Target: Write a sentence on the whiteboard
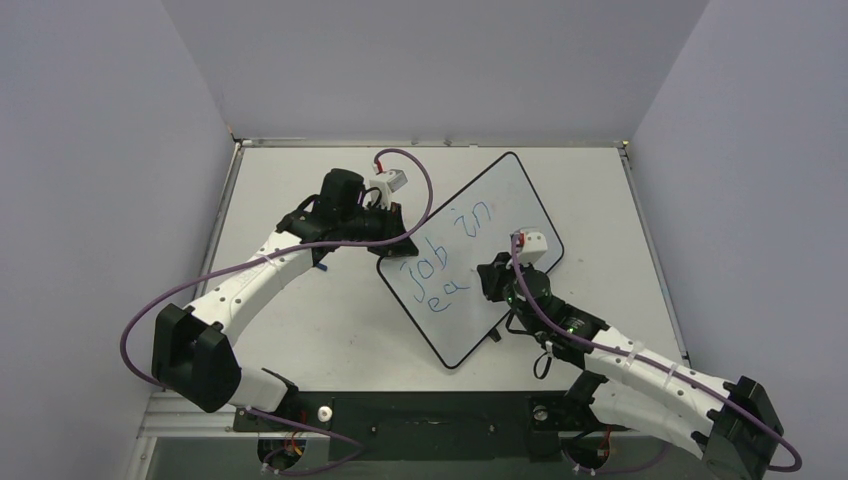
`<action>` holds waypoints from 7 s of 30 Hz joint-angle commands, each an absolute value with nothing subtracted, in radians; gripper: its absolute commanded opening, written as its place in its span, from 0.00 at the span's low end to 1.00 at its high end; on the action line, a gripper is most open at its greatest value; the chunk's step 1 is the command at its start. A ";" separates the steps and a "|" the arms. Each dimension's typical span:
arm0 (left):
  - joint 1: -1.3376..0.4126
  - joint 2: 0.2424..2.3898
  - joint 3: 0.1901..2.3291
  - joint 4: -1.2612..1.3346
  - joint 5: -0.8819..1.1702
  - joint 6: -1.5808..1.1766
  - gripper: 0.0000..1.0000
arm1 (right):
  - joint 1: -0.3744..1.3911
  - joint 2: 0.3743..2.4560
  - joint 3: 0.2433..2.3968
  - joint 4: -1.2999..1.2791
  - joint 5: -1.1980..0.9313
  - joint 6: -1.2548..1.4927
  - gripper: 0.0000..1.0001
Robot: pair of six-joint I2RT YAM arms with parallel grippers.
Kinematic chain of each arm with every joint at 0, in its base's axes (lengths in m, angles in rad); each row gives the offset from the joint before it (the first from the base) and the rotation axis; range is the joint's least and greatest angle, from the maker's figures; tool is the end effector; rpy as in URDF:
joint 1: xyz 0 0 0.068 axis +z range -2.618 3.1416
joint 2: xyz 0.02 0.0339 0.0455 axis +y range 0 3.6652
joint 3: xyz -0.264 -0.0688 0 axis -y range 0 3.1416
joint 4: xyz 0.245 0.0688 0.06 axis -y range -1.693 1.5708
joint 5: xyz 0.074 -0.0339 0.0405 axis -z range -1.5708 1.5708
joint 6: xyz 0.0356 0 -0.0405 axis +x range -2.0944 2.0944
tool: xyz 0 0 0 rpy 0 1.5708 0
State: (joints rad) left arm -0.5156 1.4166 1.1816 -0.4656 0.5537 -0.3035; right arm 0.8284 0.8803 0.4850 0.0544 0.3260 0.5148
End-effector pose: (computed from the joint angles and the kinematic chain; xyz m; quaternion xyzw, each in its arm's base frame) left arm 0.2617 -0.1698 0.3084 0.2069 0.8552 -0.3888 0.2732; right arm 0.1454 0.1416 0.2420 -0.0334 0.8107 0.2505 0.5281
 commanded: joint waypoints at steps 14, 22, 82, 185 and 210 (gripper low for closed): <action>-0.522 1.405 1.157 -0.509 0.430 -0.215 0.00 | 0.818 0.914 0.509 0.135 0.267 0.528 0.00; -0.522 1.406 1.158 -0.510 0.428 -0.215 0.00 | 0.819 0.901 0.489 0.137 0.251 0.531 0.00; -0.522 1.408 1.157 -0.513 0.427 -0.215 0.00 | 0.802 0.853 0.556 0.042 0.331 0.478 0.00; -0.526 1.400 1.158 -0.522 0.418 -0.212 0.00 | 0.758 0.855 0.485 0.015 0.215 0.529 0.00; -0.528 1.402 1.155 -0.519 0.419 -0.212 0.00 | 0.723 0.957 0.614 0.005 0.298 0.459 0.00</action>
State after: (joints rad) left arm -0.5171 1.4097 1.1728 -0.4599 0.5465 -0.3069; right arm 0.7414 0.9478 0.5739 0.0101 0.2619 0.4782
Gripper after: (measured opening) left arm 0.112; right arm 0.100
